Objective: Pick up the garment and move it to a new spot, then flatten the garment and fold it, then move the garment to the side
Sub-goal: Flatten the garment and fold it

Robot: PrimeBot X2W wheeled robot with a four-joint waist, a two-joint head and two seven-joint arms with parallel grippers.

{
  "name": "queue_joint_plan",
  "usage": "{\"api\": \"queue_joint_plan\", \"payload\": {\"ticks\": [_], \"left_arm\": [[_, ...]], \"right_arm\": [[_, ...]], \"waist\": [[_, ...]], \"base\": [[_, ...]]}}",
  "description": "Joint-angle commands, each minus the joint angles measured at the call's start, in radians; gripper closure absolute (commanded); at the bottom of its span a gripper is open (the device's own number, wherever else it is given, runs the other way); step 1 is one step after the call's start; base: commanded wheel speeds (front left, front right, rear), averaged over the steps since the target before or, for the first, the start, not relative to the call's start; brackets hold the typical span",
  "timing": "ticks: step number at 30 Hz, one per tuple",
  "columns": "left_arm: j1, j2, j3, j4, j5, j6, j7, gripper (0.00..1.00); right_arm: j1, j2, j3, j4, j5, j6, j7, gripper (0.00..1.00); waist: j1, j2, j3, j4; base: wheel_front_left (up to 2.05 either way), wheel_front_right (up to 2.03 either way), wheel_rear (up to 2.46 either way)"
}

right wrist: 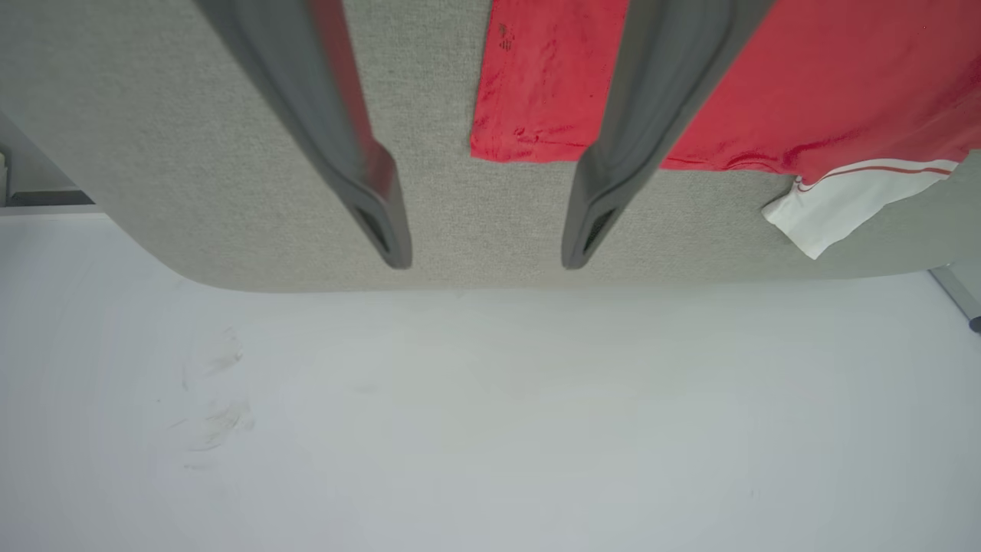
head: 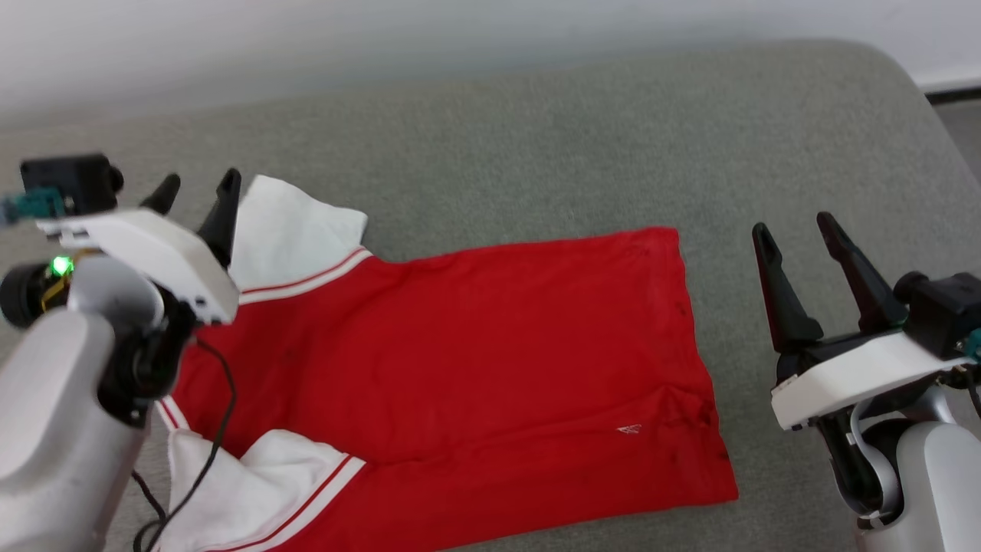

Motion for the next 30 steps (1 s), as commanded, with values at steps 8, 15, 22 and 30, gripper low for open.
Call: {"api": "queue_joint_plan", "payload": {"ticks": [8, 15, 22, 30], "left_arm": [[-0.266, 0.048, -0.025, 0.119, -0.077, -0.095, 0.276, 0.00], [-0.387, 0.133, -0.067, 0.204, -0.106, -0.092, 0.566, 0.00], [-0.381, 0.167, -0.105, 0.282, -0.109, -0.050, 0.714, 0.00], [-0.303, 0.114, -0.115, 0.300, -0.160, -0.037, 0.749, 1.00]], "right_arm": [[-0.045, 0.041, 0.018, -0.032, -0.007, -0.001, -0.014, 0.00], [-0.074, 0.061, 0.036, -0.003, 0.010, -0.001, -0.030, 0.00], [-0.079, 0.072, 0.052, 0.038, 0.039, -0.001, -0.042, 0.00], [-0.090, 0.066, 0.058, 0.078, 0.086, -0.001, -0.004, 0.00]], "waist": [[0.0000, 0.0000, 0.209, -0.088], [0.0000, 0.0000, 0.279, -0.137], [0.0000, 0.0000, 0.316, -0.168], [0.0000, 0.0000, 0.300, -0.160]], "base": [[0.00, 0.00, 0.00], [0.00, 0.00, 0.00], [0.00, 0.00, 0.00], [0.00, 0.00, 0.00]]}}
